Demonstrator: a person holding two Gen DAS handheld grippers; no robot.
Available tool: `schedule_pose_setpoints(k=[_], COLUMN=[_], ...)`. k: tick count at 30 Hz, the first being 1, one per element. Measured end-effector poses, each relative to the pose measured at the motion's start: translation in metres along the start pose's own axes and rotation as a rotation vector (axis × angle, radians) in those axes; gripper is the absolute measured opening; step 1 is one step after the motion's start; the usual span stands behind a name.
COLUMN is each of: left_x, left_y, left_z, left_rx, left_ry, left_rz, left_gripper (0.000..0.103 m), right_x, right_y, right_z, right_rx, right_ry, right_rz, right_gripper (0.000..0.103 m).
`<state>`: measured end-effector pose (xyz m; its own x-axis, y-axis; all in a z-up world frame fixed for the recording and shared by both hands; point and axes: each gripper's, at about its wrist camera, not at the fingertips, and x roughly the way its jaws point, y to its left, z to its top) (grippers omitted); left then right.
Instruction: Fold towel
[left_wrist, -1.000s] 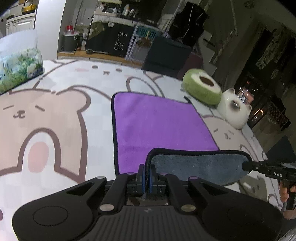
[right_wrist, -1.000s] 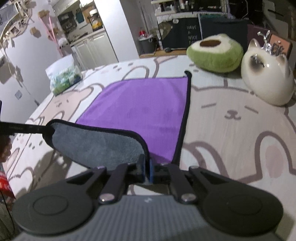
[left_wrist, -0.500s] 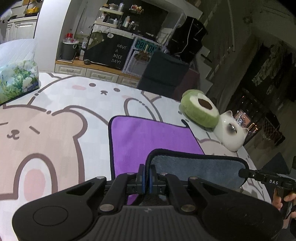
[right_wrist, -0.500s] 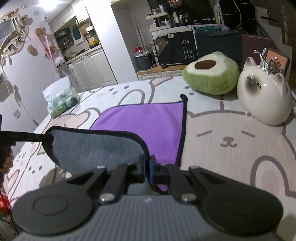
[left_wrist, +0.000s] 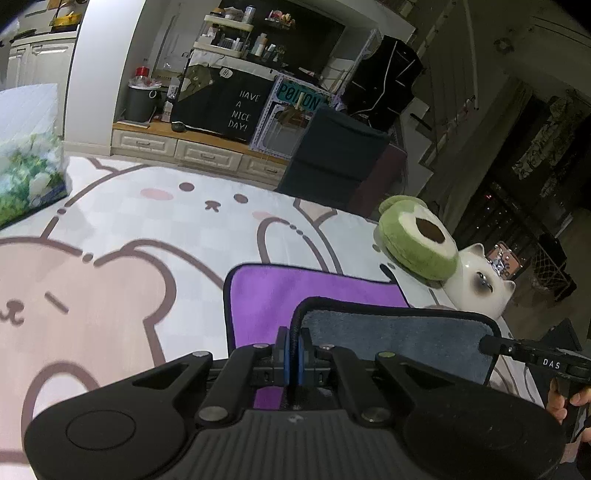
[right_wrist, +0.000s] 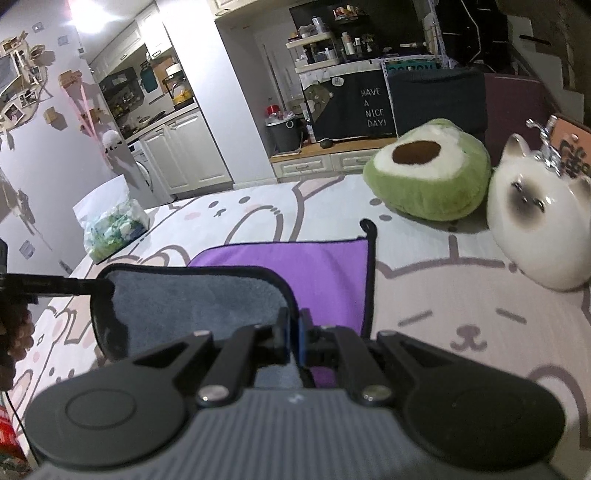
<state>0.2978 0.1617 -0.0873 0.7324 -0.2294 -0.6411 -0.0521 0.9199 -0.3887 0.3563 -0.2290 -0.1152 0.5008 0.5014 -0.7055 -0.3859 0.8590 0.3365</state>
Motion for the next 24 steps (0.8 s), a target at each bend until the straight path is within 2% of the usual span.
schedule_pose_setpoints(k=[9, 24], left_x=[0.032, 0.081], left_y=[0.005, 0.014], left_z=[0.033, 0.069], left_rx=[0.017, 0.031], left_ry=[0.011, 0.024], left_rz=[0.007, 0.043], left_gripper=[0.004, 0.004], right_x=[0.027, 0.071], right_y=[-0.011, -0.024], right_z=[0.032, 0.064], right_rx=[0.008, 0.023], right_ry=[-0.002, 0.015], right_rz=[-0.02, -0.047], right_gripper=[0.005, 0.005])
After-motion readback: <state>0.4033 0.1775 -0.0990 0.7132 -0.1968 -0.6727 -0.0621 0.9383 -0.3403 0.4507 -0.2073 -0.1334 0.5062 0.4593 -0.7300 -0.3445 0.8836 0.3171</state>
